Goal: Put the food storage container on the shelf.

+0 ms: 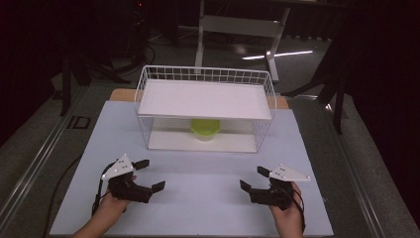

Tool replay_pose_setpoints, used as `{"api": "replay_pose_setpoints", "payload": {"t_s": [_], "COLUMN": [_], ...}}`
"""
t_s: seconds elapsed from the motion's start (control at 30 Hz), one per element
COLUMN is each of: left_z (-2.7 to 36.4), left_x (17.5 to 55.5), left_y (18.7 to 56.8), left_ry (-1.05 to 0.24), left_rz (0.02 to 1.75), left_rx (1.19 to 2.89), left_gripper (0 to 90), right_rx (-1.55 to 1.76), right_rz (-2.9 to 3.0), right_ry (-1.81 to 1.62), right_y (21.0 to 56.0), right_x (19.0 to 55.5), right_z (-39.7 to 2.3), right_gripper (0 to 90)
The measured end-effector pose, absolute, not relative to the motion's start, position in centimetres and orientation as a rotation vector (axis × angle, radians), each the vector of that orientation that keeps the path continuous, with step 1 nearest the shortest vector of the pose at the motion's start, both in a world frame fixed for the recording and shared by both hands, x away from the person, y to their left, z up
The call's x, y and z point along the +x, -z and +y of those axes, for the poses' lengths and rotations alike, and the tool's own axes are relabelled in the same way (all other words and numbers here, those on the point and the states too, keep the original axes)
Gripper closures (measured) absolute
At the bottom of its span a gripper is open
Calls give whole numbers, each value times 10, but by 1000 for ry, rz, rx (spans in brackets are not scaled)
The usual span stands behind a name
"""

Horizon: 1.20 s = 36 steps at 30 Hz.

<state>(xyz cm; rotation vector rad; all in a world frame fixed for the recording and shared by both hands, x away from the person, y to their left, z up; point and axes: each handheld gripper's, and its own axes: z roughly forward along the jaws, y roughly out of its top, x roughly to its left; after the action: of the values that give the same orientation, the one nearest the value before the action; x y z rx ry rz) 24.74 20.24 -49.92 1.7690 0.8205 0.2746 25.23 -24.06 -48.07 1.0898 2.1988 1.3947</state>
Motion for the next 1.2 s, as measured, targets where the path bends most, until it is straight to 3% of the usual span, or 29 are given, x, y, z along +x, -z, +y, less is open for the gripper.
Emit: {"api": "replay_pose_setpoints", "payload": {"t_s": [0.73,1.2], "left_z": [230,233], "left_x": [227,225], "left_y": [503,511], "left_ry": [-305,-302], "left_rz": [852,843], "left_rx": [1783,1763], "left_gripper": [5,5], "right_rx": [1098,1055], "right_rz": [2204,2248], "right_ry": [-1338,-1388], "right_y": [492,505], "right_x": [241,242], "right_z": [-284,-277], "right_gripper": [164,164]}}
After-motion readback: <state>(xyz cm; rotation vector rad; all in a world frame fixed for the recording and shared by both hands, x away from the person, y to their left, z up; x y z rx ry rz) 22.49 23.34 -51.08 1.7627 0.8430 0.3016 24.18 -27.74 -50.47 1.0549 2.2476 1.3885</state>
